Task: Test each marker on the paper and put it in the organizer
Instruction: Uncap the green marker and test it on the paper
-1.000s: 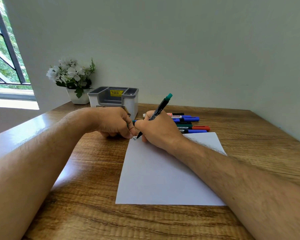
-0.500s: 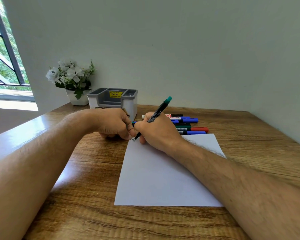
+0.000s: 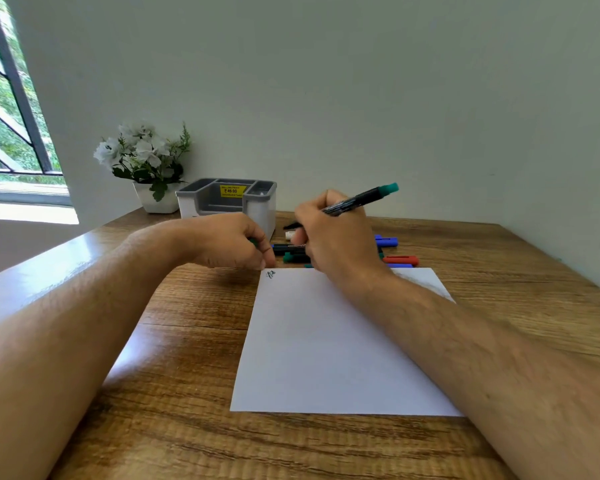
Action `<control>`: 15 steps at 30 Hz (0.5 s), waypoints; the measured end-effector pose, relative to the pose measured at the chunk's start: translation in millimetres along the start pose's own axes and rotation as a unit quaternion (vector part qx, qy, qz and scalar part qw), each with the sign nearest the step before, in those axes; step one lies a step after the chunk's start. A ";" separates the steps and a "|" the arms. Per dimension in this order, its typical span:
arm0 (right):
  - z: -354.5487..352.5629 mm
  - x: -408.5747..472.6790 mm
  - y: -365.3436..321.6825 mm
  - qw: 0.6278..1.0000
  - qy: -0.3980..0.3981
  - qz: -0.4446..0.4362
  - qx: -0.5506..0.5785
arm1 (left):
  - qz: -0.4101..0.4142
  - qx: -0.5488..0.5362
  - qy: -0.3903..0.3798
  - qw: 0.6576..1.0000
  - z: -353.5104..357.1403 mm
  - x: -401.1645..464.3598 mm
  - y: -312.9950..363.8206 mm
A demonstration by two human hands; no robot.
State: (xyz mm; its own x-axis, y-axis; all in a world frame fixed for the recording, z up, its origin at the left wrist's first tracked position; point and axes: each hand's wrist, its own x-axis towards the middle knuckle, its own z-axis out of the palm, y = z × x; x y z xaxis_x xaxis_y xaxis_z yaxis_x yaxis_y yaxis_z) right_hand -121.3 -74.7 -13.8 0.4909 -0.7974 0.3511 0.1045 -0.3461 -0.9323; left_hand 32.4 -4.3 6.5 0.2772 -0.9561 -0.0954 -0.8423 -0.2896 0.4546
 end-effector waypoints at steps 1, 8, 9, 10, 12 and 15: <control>-1.6 1.2 -1.8 1.000 0.013 -0.002 0.011 | 0.006 -0.017 0.010 1.000 -0.6 -0.4 1.3; -10.2 2.9 1.5 0.998 0.054 0.023 0.031 | 0.066 -0.176 0.087 0.978 3.2 3.4 7.5; -10.8 2.8 1.9 0.997 0.063 0.018 0.029 | 0.075 -0.176 0.095 0.977 5.4 3.6 9.1; -11.3 3.0 2.3 0.997 0.072 0.013 0.029 | 0.079 -0.182 0.098 0.975 7.6 3.7 10.5; -12.7 3.0 2.3 0.995 0.089 0.013 0.036 | 0.085 -0.213 0.100 0.968 10.9 3.6 11.8; -13.5 2.3 2.6 0.993 0.106 0.010 0.043 | 0.096 -0.239 0.132 0.957 12.8 5.1 10.4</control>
State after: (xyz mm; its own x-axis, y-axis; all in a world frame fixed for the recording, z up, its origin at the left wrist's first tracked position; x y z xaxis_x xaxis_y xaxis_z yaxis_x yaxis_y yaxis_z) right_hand -131.6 -84.1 -14.2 0.3008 -0.8932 0.3341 0.1750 -0.2927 -0.9401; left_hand 19.2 -12.8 -0.6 0.2988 -0.9262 0.2300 -0.5989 0.0057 0.8008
